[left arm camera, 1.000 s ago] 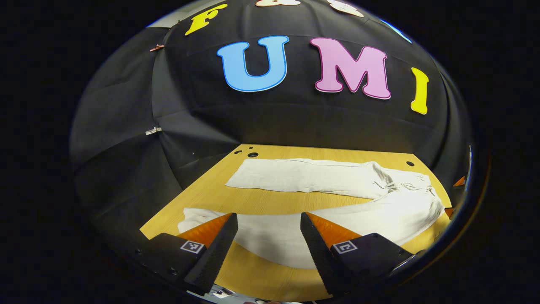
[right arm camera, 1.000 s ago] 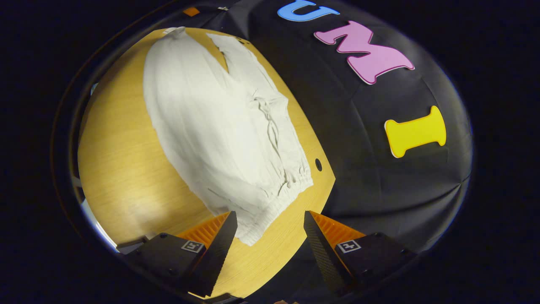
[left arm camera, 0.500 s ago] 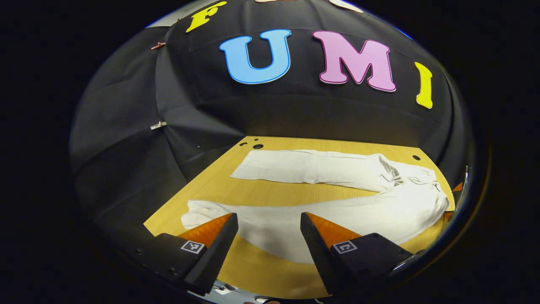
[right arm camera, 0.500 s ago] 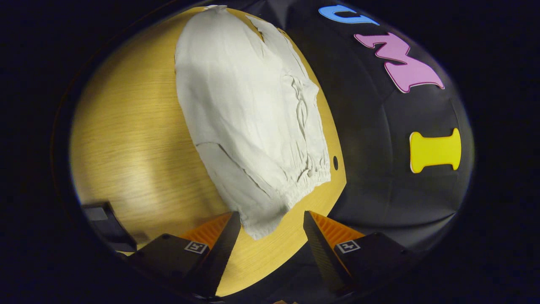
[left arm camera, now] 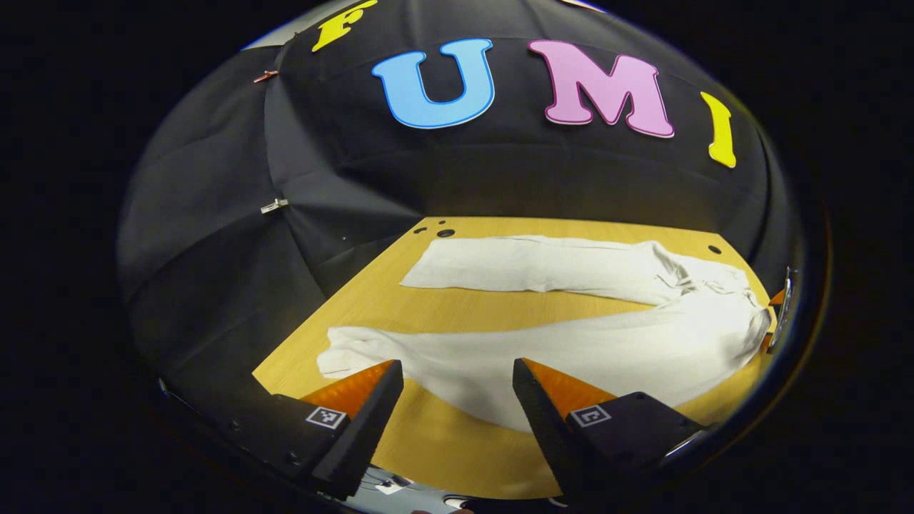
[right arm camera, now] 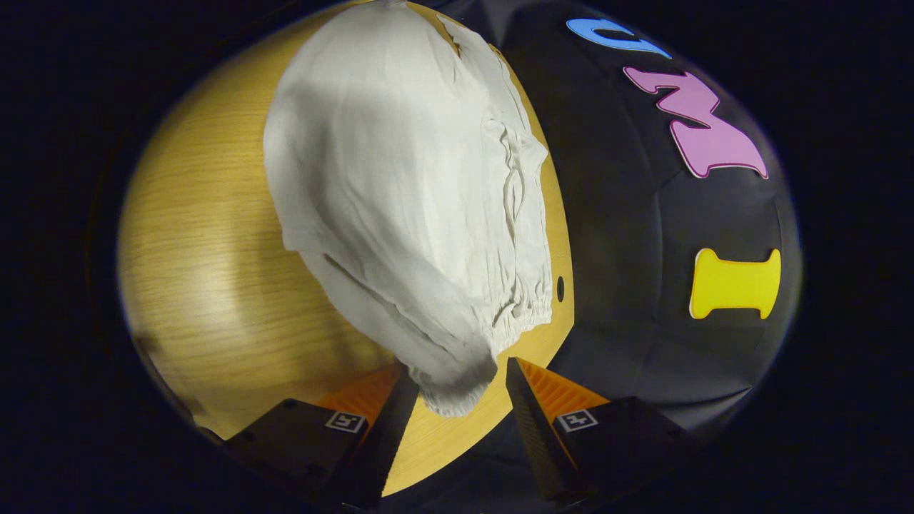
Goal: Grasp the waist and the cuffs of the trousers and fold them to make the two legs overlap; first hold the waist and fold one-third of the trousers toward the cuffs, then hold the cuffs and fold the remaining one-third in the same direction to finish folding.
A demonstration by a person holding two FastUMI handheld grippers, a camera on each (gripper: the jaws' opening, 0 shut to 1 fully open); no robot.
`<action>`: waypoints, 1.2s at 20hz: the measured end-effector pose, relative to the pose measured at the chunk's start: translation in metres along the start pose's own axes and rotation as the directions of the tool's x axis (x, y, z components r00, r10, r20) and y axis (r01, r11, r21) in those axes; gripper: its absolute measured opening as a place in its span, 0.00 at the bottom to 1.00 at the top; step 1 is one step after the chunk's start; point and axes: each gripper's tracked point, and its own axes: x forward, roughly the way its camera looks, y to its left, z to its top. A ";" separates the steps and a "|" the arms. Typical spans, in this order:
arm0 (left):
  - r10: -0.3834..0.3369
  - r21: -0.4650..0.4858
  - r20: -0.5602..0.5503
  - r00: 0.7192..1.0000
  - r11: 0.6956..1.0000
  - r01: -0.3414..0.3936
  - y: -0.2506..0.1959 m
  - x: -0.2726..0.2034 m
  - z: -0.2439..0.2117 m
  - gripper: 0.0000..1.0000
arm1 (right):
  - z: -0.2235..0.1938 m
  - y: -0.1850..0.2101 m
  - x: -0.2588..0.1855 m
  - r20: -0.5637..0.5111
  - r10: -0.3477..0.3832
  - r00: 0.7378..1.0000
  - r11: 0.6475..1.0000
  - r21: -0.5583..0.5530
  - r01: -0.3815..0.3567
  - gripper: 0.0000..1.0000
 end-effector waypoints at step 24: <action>0.129 0.568 -0.161 0.978 0.823 -0.015 0.168 0.072 -0.090 0.96 | 0.001 0.023 0.001 -0.077 0.276 0.958 0.961 -0.001 -0.277 0.07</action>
